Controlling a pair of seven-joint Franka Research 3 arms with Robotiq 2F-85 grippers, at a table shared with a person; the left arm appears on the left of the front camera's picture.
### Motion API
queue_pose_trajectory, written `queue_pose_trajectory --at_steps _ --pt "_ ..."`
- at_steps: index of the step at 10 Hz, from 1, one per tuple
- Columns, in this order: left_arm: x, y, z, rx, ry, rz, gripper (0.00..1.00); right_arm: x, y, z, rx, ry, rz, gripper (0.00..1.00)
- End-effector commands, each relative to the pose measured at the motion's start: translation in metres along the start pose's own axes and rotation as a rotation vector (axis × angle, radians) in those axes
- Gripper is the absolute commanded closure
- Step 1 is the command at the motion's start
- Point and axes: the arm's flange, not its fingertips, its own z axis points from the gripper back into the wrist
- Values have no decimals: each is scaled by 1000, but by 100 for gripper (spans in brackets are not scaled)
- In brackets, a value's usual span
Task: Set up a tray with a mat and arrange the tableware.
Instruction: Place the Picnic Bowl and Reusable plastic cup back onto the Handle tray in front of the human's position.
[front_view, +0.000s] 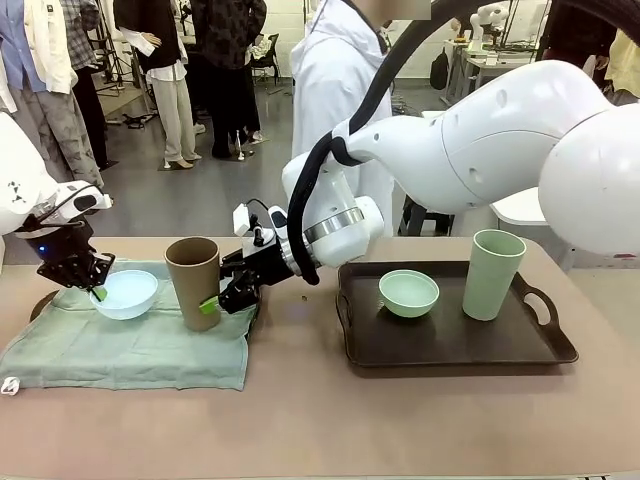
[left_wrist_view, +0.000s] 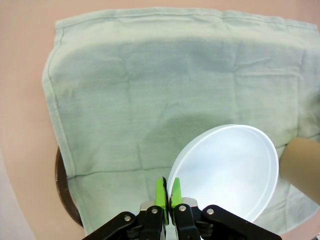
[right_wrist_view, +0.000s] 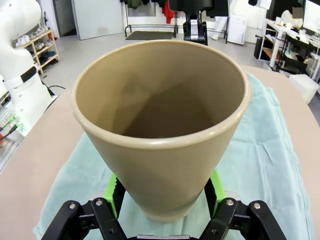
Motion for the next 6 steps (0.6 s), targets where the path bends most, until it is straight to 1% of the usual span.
queue_pose_trajectory --at_steps 1,2,3,4,5,6 --pt "2 -1 -3 17 5 19 96 1 -7 -7 7 18 -7 19" --pt "1 0 -4 21 22 20 96 2 -6 -7 12 15 -3 19" --pt "1 -1 -6 16 24 17 37 1 -6 -6 23 10 -6 0" --pt "0 0 -4 6 33 12 36 3 -5 -5 20 17 -11 0" --pt "-1 0 -2 2 41 3 0 7 -3 -2 16 42 -22 0" --pt "-2 2 1 -6 52 -5 75 11 0 3 14 76 -34 0"
